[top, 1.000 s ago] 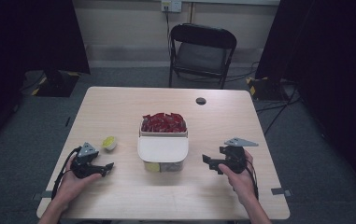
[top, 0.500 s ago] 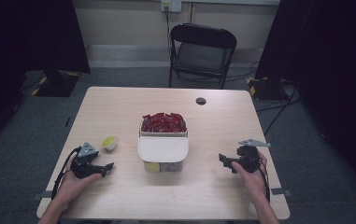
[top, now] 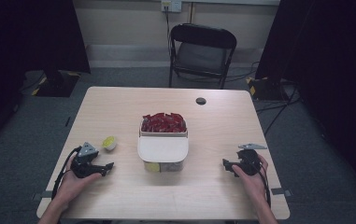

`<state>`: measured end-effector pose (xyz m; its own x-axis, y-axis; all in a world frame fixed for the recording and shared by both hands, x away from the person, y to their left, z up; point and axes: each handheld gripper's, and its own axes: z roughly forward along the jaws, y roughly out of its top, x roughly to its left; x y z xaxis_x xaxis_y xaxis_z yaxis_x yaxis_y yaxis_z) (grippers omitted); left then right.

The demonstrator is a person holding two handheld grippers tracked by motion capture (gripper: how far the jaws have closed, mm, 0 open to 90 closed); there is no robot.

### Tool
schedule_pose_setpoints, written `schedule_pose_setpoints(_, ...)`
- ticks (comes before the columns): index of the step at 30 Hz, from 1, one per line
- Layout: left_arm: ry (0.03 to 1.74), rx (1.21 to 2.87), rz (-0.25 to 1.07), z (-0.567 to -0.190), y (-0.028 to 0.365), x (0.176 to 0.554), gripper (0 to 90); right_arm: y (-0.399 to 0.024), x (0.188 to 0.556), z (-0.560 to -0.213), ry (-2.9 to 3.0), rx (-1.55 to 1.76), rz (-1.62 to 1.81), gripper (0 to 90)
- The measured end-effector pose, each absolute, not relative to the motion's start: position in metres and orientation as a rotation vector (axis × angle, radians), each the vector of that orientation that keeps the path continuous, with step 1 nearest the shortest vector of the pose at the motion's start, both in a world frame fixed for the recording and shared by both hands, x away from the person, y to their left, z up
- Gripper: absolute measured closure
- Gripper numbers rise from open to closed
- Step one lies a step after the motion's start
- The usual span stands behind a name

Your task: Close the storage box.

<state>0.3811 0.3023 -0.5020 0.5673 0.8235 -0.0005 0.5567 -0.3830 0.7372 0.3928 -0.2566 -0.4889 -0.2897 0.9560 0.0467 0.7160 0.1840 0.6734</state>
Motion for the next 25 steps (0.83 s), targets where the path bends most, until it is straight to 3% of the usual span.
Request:
schedule_pose_setpoints(5, 1.099, 2.092, 0.483, -0.502, 0.302, 0.381, 14.7, -0.253, 0.39, -0.492, 2.075, 1.542, 0.819, 14.4)
schedule_pose_setpoints(12, 1.098, 2.093, 0.484, -0.502, 0.302, 0.381, 14.7, -0.253, 0.388, -0.501, 2.023, 1.497, 0.85, 5.5)
schedule_pose_setpoints(25, 1.099, 2.092, 0.484, -0.502, 0.302, 0.381, 14.7, -0.251, 0.386, -0.501, 1.983, 1.535, 0.836, 5.4)
